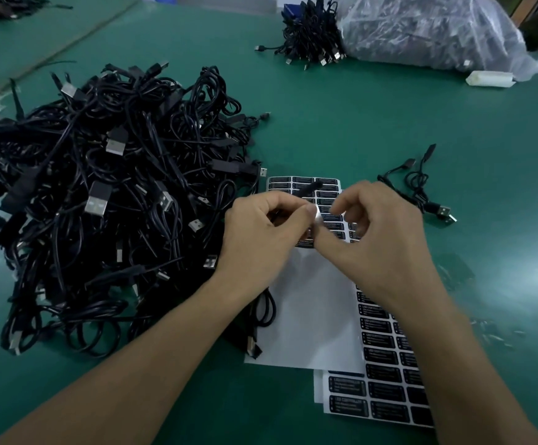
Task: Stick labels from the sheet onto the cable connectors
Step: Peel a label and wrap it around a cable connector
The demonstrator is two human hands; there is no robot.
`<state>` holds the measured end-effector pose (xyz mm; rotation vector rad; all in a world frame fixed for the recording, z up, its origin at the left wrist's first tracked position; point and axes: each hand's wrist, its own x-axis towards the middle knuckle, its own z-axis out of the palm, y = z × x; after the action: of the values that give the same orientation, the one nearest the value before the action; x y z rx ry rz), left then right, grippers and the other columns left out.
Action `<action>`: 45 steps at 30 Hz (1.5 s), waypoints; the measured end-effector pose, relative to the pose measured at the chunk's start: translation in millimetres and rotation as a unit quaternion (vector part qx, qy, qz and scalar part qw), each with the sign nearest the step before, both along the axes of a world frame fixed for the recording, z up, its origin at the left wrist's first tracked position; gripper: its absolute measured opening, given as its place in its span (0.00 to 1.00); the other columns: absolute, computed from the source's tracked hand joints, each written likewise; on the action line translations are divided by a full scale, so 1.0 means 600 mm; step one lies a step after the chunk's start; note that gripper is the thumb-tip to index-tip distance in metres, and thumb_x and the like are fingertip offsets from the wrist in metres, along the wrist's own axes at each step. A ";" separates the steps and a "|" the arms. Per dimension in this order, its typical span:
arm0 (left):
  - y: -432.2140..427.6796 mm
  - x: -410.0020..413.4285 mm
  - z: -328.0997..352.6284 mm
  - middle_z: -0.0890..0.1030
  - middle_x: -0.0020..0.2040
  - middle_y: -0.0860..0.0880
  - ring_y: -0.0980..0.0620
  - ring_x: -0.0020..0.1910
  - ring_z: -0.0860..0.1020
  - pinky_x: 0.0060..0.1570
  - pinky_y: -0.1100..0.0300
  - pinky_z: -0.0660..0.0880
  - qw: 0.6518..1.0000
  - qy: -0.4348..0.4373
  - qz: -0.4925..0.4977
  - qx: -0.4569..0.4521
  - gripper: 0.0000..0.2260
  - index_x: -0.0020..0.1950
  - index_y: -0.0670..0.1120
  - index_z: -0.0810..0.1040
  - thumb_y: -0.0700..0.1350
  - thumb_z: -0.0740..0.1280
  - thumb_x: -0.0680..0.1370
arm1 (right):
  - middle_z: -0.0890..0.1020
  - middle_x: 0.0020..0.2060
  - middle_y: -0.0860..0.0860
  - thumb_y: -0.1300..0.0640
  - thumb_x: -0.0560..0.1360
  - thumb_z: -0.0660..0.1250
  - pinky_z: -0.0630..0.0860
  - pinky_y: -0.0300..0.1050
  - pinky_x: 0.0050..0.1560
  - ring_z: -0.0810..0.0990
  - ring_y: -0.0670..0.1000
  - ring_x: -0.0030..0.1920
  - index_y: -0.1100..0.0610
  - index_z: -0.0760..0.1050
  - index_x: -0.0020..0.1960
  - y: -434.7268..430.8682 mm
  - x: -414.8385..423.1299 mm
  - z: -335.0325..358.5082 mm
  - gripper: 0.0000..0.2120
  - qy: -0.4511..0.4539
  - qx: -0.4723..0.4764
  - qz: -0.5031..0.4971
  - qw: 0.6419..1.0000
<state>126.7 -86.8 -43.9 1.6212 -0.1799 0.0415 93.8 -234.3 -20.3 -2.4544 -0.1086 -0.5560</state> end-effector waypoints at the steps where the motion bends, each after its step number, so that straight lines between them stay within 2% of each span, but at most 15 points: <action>1: 0.000 0.000 0.000 0.86 0.38 0.50 0.53 0.38 0.84 0.43 0.56 0.81 1.000 0.001 -0.003 -0.002 0.04 0.43 0.44 0.86 0.39 0.72 0.77 | 0.73 0.36 0.42 0.45 0.68 0.70 0.66 0.37 0.39 0.71 0.41 0.37 0.50 0.74 0.42 0.007 0.001 -0.002 0.10 -0.014 -0.005 0.005 1.000; 4: 0.000 -0.001 0.000 0.86 0.38 0.51 0.57 0.37 0.83 0.40 0.63 0.78 1.000 -0.009 0.002 0.008 0.04 0.43 0.45 0.86 0.39 0.72 0.77 | 0.74 0.35 0.44 0.45 0.68 0.68 0.68 0.39 0.38 0.71 0.42 0.36 0.51 0.75 0.39 0.016 0.003 -0.007 0.10 -0.041 -0.017 0.003 0.999; 8: -0.001 0.000 -0.001 0.85 0.36 0.54 0.60 0.35 0.82 0.36 0.69 0.76 1.000 -0.012 0.017 0.013 0.03 0.43 0.45 0.86 0.39 0.73 0.76 | 0.76 0.34 0.45 0.54 0.69 0.77 0.73 0.46 0.37 0.73 0.47 0.34 0.55 0.80 0.40 0.022 0.003 -0.014 0.07 -0.055 -0.042 -0.015 0.997; 15: -0.002 0.000 -0.001 0.84 0.34 0.57 0.63 0.34 0.81 0.35 0.71 0.74 0.999 -0.015 0.020 0.021 0.05 0.42 0.49 0.85 0.40 0.74 0.76 | 0.79 0.34 0.51 0.55 0.71 0.77 0.72 0.47 0.38 0.77 0.53 0.35 0.58 0.83 0.42 0.031 0.005 -0.019 0.07 -0.072 -0.050 -0.043 0.995; 22: -0.003 -0.002 0.001 0.85 0.35 0.55 0.63 0.34 0.81 0.35 0.73 0.73 1.000 -0.012 0.021 0.006 0.04 0.43 0.45 0.86 0.39 0.73 0.77 | 0.81 0.36 0.53 0.58 0.73 0.75 0.75 0.51 0.39 0.78 0.55 0.38 0.59 0.83 0.44 0.034 0.005 -0.022 0.05 -0.087 -0.045 -0.044 0.994; 25: -0.003 -0.004 0.002 0.86 0.37 0.53 0.61 0.36 0.82 0.36 0.71 0.75 1.000 -0.019 0.015 -0.001 0.03 0.45 0.43 0.86 0.39 0.73 0.77 | 0.81 0.36 0.52 0.58 0.73 0.74 0.75 0.49 0.40 0.77 0.53 0.37 0.58 0.83 0.43 0.035 0.005 -0.023 0.03 -0.085 -0.038 -0.042 0.995; 26: -0.003 -0.005 0.003 0.86 0.37 0.52 0.59 0.36 0.83 0.37 0.70 0.76 1.000 -0.022 0.013 -0.006 0.03 0.45 0.43 0.86 0.40 0.72 0.77 | 0.80 0.36 0.51 0.58 0.73 0.74 0.74 0.45 0.40 0.77 0.50 0.36 0.57 0.83 0.43 0.034 0.005 -0.022 0.03 -0.082 -0.027 -0.045 0.995; 28: -0.003 -0.005 0.004 0.86 0.40 0.52 0.54 0.41 0.84 0.42 0.61 0.80 1.000 -0.018 0.009 -0.016 0.06 0.46 0.45 0.87 0.46 0.71 0.76 | 0.80 0.35 0.47 0.58 0.73 0.74 0.70 0.34 0.40 0.74 0.42 0.34 0.53 0.82 0.41 0.030 0.004 -0.019 0.03 -0.067 0.019 -0.053 0.996; 30: -0.002 -0.004 0.004 0.87 0.42 0.51 0.52 0.46 0.85 0.49 0.56 0.81 0.999 -0.007 0.008 -0.039 0.10 0.47 0.46 0.87 0.50 0.67 0.76 | 0.79 0.31 0.42 0.58 0.73 0.74 0.68 0.31 0.37 0.74 0.41 0.31 0.49 0.79 0.37 0.024 0.008 -0.015 0.08 -0.025 0.127 -0.061 0.990; 31: -0.001 -0.004 0.004 0.87 0.43 0.51 0.53 0.46 0.85 0.49 0.58 0.80 0.999 -0.003 0.010 -0.048 0.11 0.48 0.47 0.87 0.49 0.66 0.78 | 0.79 0.29 0.42 0.59 0.73 0.74 0.69 0.31 0.35 0.73 0.41 0.29 0.49 0.79 0.36 0.022 0.011 -0.013 0.10 -0.003 0.199 -0.056 0.978; 33: -0.001 -0.003 0.003 0.87 0.44 0.51 0.55 0.44 0.85 0.45 0.62 0.80 0.998 -0.004 0.017 -0.054 0.10 0.50 0.49 0.86 0.45 0.64 0.83 | 0.76 0.26 0.43 0.61 0.73 0.73 0.68 0.33 0.32 0.70 0.41 0.28 0.51 0.80 0.34 0.018 0.013 -0.007 0.11 0.036 0.331 -0.032 0.942; 37: 0.002 -0.004 0.002 0.86 0.42 0.50 0.52 0.40 0.84 0.42 0.60 0.81 0.998 -0.033 0.008 -0.050 0.10 0.53 0.51 0.85 0.42 0.64 0.83 | 0.72 0.27 0.49 0.64 0.76 0.70 0.64 0.37 0.27 0.67 0.46 0.29 0.52 0.77 0.30 0.013 0.015 -0.001 0.16 0.112 0.513 0.010 0.851; 39: 0.005 -0.004 0.002 0.85 0.40 0.50 0.55 0.37 0.83 0.37 0.64 0.79 0.997 -0.045 0.000 -0.057 0.08 0.52 0.50 0.82 0.40 0.65 0.83 | 0.72 0.28 0.49 0.65 0.76 0.69 0.64 0.36 0.27 0.69 0.46 0.29 0.53 0.76 0.30 0.011 0.017 0.001 0.17 0.125 0.572 0.020 0.811; 41: 0.008 -0.003 0.003 0.85 0.39 0.49 0.54 0.33 0.82 0.34 0.64 0.77 0.996 -0.044 -0.003 -0.074 0.08 0.52 0.51 0.77 0.39 0.64 0.83 | 0.73 0.28 0.49 0.65 0.76 0.68 0.64 0.36 0.27 0.69 0.46 0.29 0.53 0.76 0.31 0.010 0.020 0.002 0.16 0.127 0.607 0.022 0.784; 45: 0.008 -0.003 0.005 0.84 0.36 0.47 0.53 0.24 0.75 0.26 0.63 0.71 0.995 -0.042 -0.017 -0.094 0.07 0.56 0.55 0.68 0.42 0.59 0.85 | 0.74 0.28 0.48 0.64 0.76 0.68 0.66 0.36 0.27 0.70 0.46 0.30 0.53 0.77 0.33 0.009 0.020 0.000 0.15 0.130 0.611 0.023 0.780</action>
<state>125.2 -81.9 -41.1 1.4297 -0.2604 0.0982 105.8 -229.2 -20.2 -1.2004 0.2458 -0.1320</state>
